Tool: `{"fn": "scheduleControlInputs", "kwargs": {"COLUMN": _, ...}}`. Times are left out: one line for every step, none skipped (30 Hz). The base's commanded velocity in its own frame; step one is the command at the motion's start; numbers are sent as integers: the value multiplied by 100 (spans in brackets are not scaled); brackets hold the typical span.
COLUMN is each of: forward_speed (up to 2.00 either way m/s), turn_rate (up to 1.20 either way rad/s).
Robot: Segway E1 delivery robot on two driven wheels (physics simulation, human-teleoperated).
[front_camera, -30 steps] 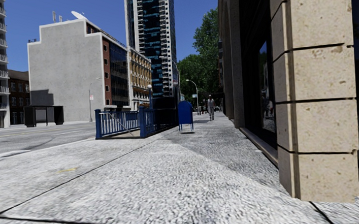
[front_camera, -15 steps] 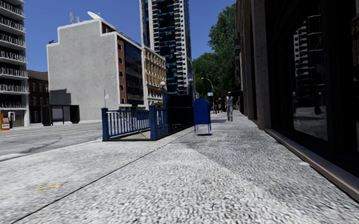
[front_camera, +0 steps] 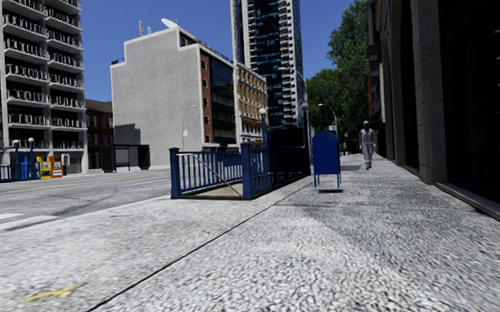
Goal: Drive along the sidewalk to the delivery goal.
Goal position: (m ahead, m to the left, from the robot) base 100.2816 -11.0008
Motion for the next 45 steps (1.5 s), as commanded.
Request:
{"fn": "scheduleControlInputs", "kwargs": {"forward_speed": 154, "turn_rate": 40}}
{"fn": "scheduleControlInputs", "kwargs": {"forward_speed": 154, "turn_rate": 40}}
{"fn": "scheduleControlInputs", "kwargs": {"forward_speed": 154, "turn_rate": 40}}
{"fn": "scheduleControlInputs", "kwargs": {"forward_speed": 154, "turn_rate": 40}}
{"fn": "scheduleControlInputs", "kwargs": {"forward_speed": 154, "turn_rate": 40}}
{"fn": "scheduleControlInputs", "kwargs": {"forward_speed": 154, "turn_rate": 40}}
{"fn": "scheduleControlInputs", "kwargs": {"forward_speed": 154, "turn_rate": 25}}
{"fn": "scheduleControlInputs", "kwargs": {"forward_speed": 153, "turn_rate": 0}}
{"fn": "scheduleControlInputs", "kwargs": {"forward_speed": 153, "turn_rate": 0}}
{"fn": "scheduleControlInputs", "kwargs": {"forward_speed": 151, "turn_rate": 0}}
{"fn": "scheduleControlInputs", "kwargs": {"forward_speed": 149, "turn_rate": 0}}
{"fn": "scheduleControlInputs", "kwargs": {"forward_speed": 148, "turn_rate": 0}}
{"fn": "scheduleControlInputs", "kwargs": {"forward_speed": 145, "turn_rate": 0}}
{"fn": "scheduleControlInputs", "kwargs": {"forward_speed": 142, "turn_rate": 0}}
{"fn": "scheduleControlInputs", "kwargs": {"forward_speed": 142, "turn_rate": 0}}
{"fn": "scheduleControlInputs", "kwargs": {"forward_speed": 139, "turn_rate": 0}}
{"fn": "scheduleControlInputs", "kwargs": {"forward_speed": 136, "turn_rate": 0}}
{"fn": "scheduleControlInputs", "kwargs": {"forward_speed": 133, "turn_rate": 0}}
{"fn": "scheduleControlInputs", "kwargs": {"forward_speed": 129, "turn_rate": -7}}
{"fn": "scheduleControlInputs", "kwargs": {"forward_speed": 127, "turn_rate": -14}}
{"fn": "scheduleControlInputs", "kwargs": {"forward_speed": 127, "turn_rate": -14}}
{"fn": "scheduleControlInputs", "kwargs": {"forward_speed": 126, "turn_rate": -19}}
{"fn": "scheduleControlInputs", "kwargs": {"forward_speed": 125, "turn_rate": -20}}
{"fn": "scheduleControlInputs", "kwargs": {"forward_speed": 125, "turn_rate": -20}}
{"fn": "scheduleControlInputs", "kwargs": {"forward_speed": 125, "turn_rate": -24}}
{"fn": "scheduleControlInputs", "kwargs": {"forward_speed": 125, "turn_rate": -33}}
{"fn": "scheduleControlInputs", "kwargs": {"forward_speed": 125, "turn_rate": -42}}
{"fn": "scheduleControlInputs", "kwargs": {"forward_speed": 125, "turn_rate": -45}}
{"fn": "scheduleControlInputs", "kwargs": {"forward_speed": 125, "turn_rate": -45}}
{"fn": "scheduleControlInputs", "kwargs": {"forward_speed": 125, "turn_rate": -46}}
{"fn": "scheduleControlInputs", "kwargs": {"forward_speed": 125, "turn_rate": -47}}
{"fn": "scheduleControlInputs", "kwargs": {"forward_speed": 125, "turn_rate": -47}}
{"fn": "scheduleControlInputs", "kwargs": {"forward_speed": 125, "turn_rate": -47}}
{"fn": "scheduleControlInputs", "kwargs": {"forward_speed": 125, "turn_rate": -47}}
{"fn": "scheduleControlInputs", "kwargs": {"forward_speed": 125, "turn_rate": -47}}
{"fn": "scheduleControlInputs", "kwargs": {"forward_speed": 125, "turn_rate": -47}}
{"fn": "scheduleControlInputs", "kwargs": {"forward_speed": 125, "turn_rate": -47}}
{"fn": "scheduleControlInputs", "kwargs": {"forward_speed": 125, "turn_rate": -47}}
{"fn": "scheduleControlInputs", "kwargs": {"forward_speed": 125, "turn_rate": -47}}
{"fn": "scheduleControlInputs", "kwargs": {"forward_speed": 125, "turn_rate": -46}}
{"fn": "scheduleControlInputs", "kwargs": {"forward_speed": 125, "turn_rate": -43}}
{"fn": "scheduleControlInputs", "kwargs": {"forward_speed": 125, "turn_rate": -43}}
{"fn": "scheduleControlInputs", "kwargs": {"forward_speed": 125, "turn_rate": -42}}
{"fn": "scheduleControlInputs", "kwargs": {"forward_speed": 125, "turn_rate": -41}}
{"fn": "scheduleControlInputs", "kwargs": {"forward_speed": 125, "turn_rate": -41}}
